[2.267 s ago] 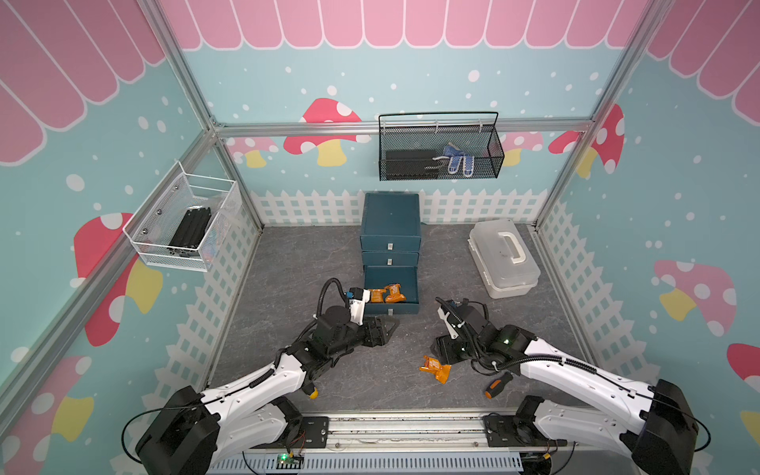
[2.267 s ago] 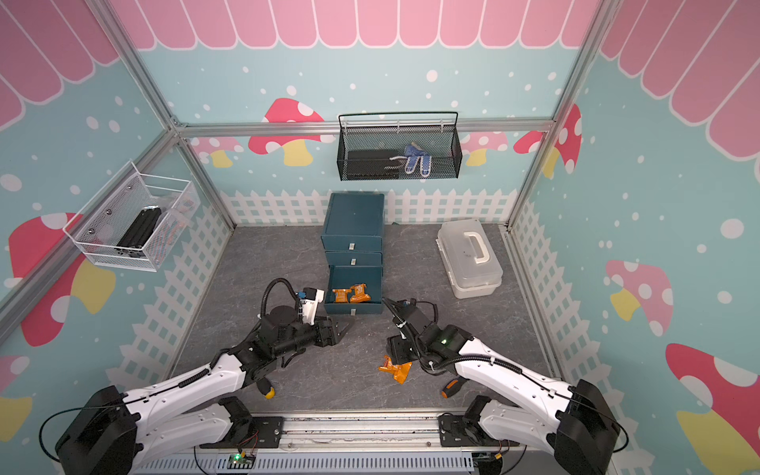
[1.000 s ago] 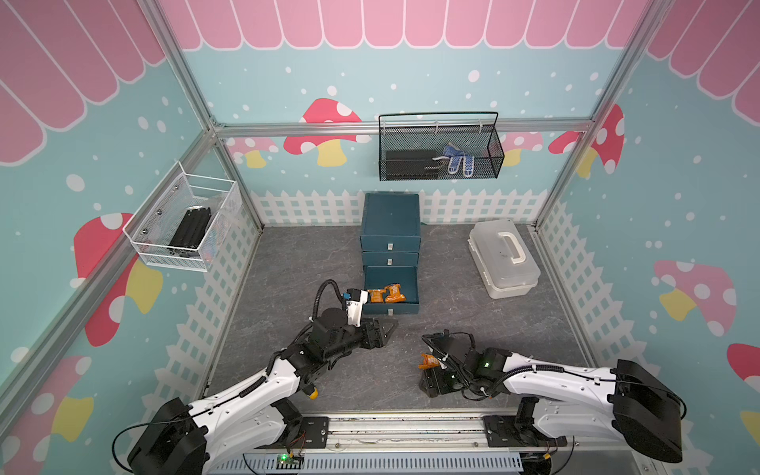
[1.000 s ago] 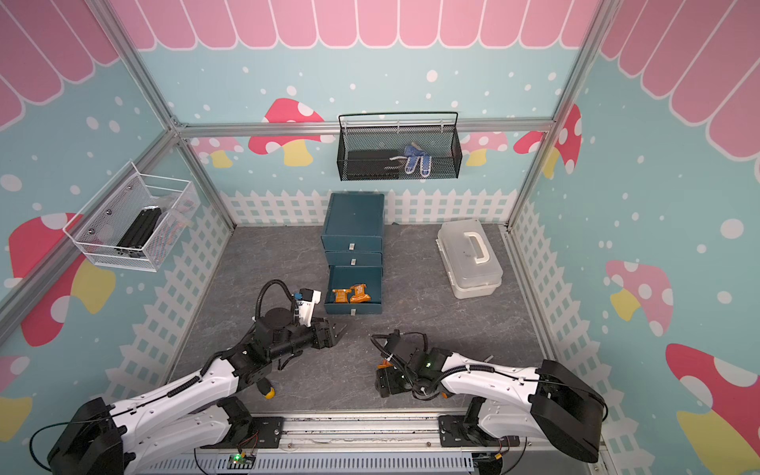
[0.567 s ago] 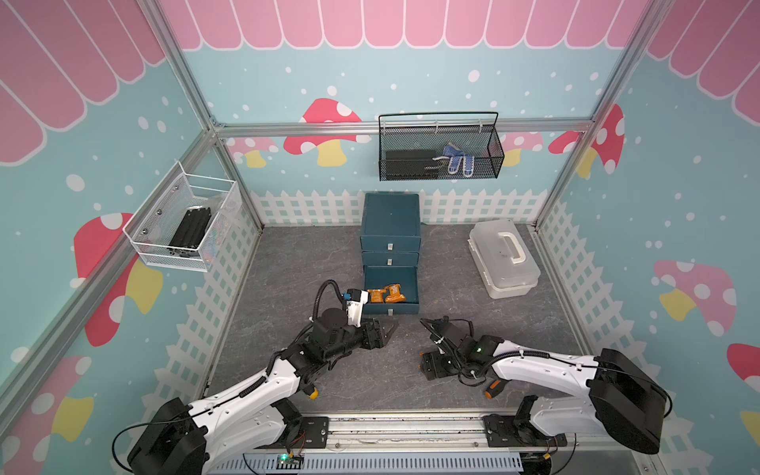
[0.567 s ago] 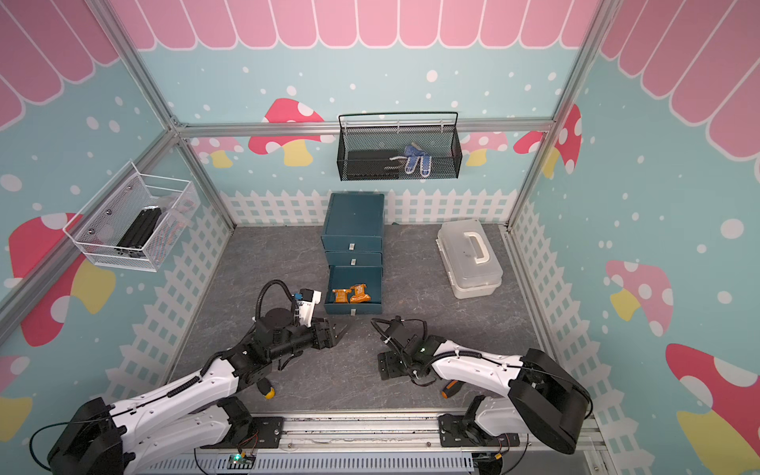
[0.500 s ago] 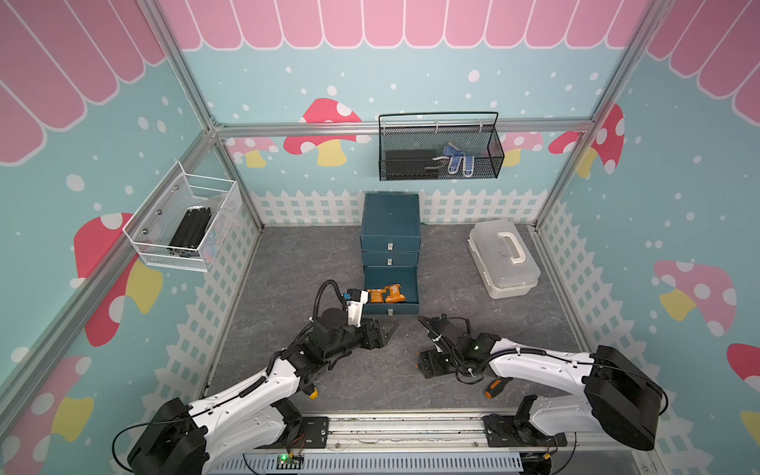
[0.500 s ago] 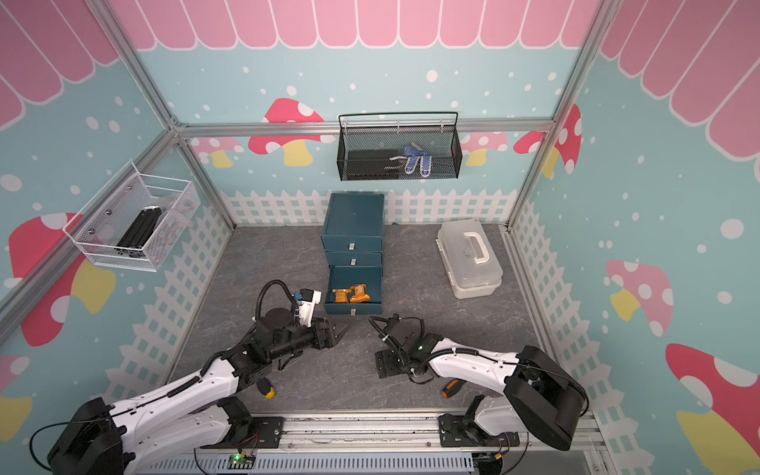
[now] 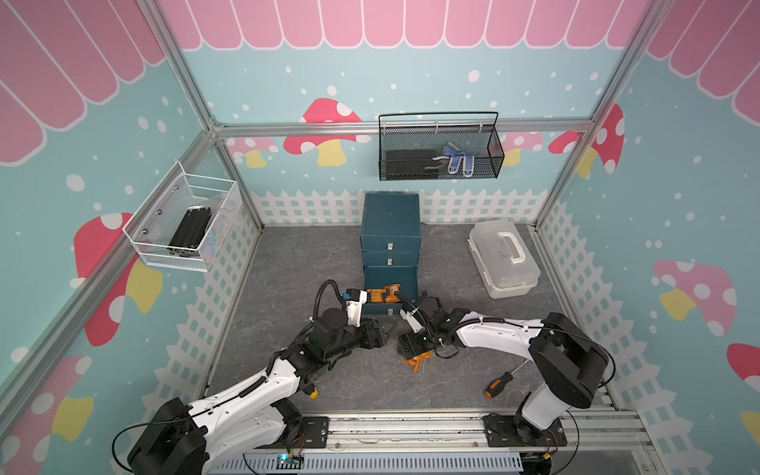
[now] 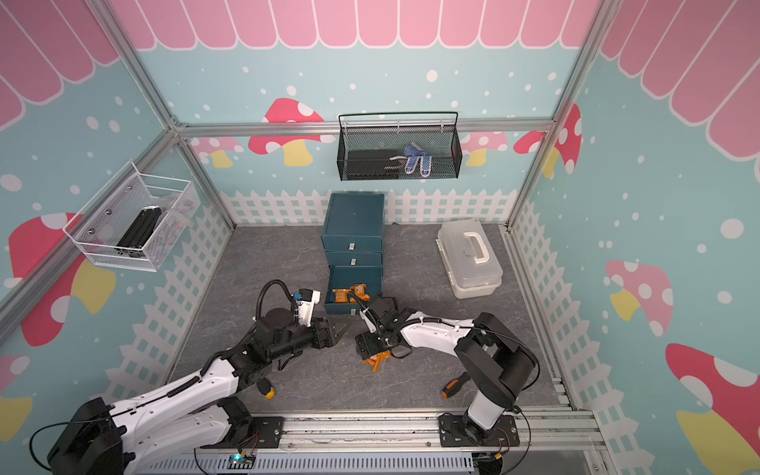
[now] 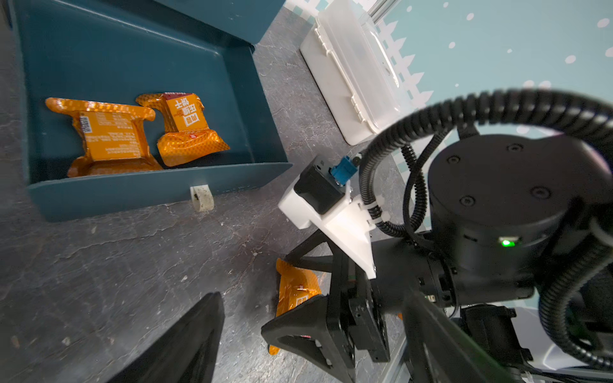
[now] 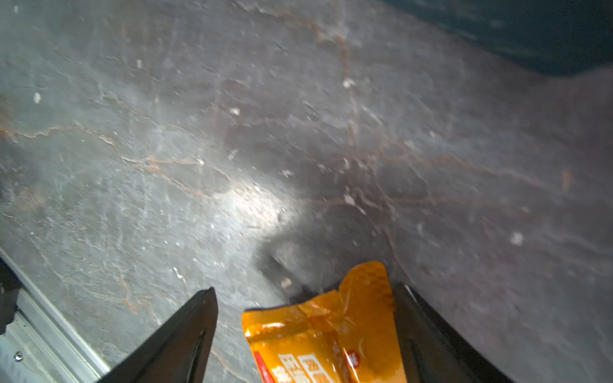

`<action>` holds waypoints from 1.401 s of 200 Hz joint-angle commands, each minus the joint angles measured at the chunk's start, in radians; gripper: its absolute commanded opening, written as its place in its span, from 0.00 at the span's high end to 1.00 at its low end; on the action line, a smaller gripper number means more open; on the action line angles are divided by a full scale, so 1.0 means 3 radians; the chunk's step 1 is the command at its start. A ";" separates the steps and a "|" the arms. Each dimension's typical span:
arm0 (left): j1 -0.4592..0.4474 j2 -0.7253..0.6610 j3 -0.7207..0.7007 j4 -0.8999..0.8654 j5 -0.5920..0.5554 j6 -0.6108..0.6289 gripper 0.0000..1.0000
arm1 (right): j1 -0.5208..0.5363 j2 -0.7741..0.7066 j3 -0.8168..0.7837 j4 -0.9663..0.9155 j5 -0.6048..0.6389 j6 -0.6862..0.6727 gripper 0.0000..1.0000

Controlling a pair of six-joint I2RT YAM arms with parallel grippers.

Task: Place the cookies into the drawer by color
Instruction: Move the cookie to the center of the board.

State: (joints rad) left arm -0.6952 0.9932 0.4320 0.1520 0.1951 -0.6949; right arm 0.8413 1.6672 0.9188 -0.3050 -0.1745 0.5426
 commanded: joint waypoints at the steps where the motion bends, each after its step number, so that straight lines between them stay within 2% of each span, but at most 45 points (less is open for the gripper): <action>1: -0.0009 -0.0102 -0.0062 -0.0067 -0.0229 0.0057 0.13 | -0.0008 0.0043 0.0110 -0.0116 -0.0001 -0.0206 0.14; 23: -0.0009 -0.0111 -0.0103 -0.0078 -0.0328 0.0060 0.13 | 0.0011 -0.0136 0.0087 -0.0150 0.0208 -0.0081 0.14; 51: -0.0009 -0.0038 -0.0136 -0.0012 -0.0229 0.0028 0.13 | 0.0126 -0.0550 -0.0182 -0.0235 0.0483 0.0302 0.14; 79: -0.0009 -0.0015 -0.0106 -0.0033 -0.0230 0.0061 0.13 | 0.0225 -0.0915 -0.0474 -0.0324 0.0536 0.0643 0.14; 112: -0.0014 0.0019 -0.0136 0.0069 -0.0068 0.0001 0.13 | 0.0395 -0.1077 -0.0671 -0.0430 0.0478 0.0891 0.16; 181: -0.0009 0.0080 -0.0132 0.0070 -0.0192 0.0017 0.13 | 0.0494 -0.0849 -0.0748 -0.0016 0.0423 0.0934 0.15; 280: 0.0012 -0.0046 -0.0134 -0.0124 -0.0374 0.0100 0.13 | 0.0488 -0.0212 -0.0098 -0.0157 0.0487 0.0647 0.13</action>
State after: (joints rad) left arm -0.6952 1.0096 0.3996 0.1505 0.1257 -0.6907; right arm 0.9829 1.5482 0.8265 -0.3244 -0.0418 0.7704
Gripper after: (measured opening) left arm 0.869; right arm 0.869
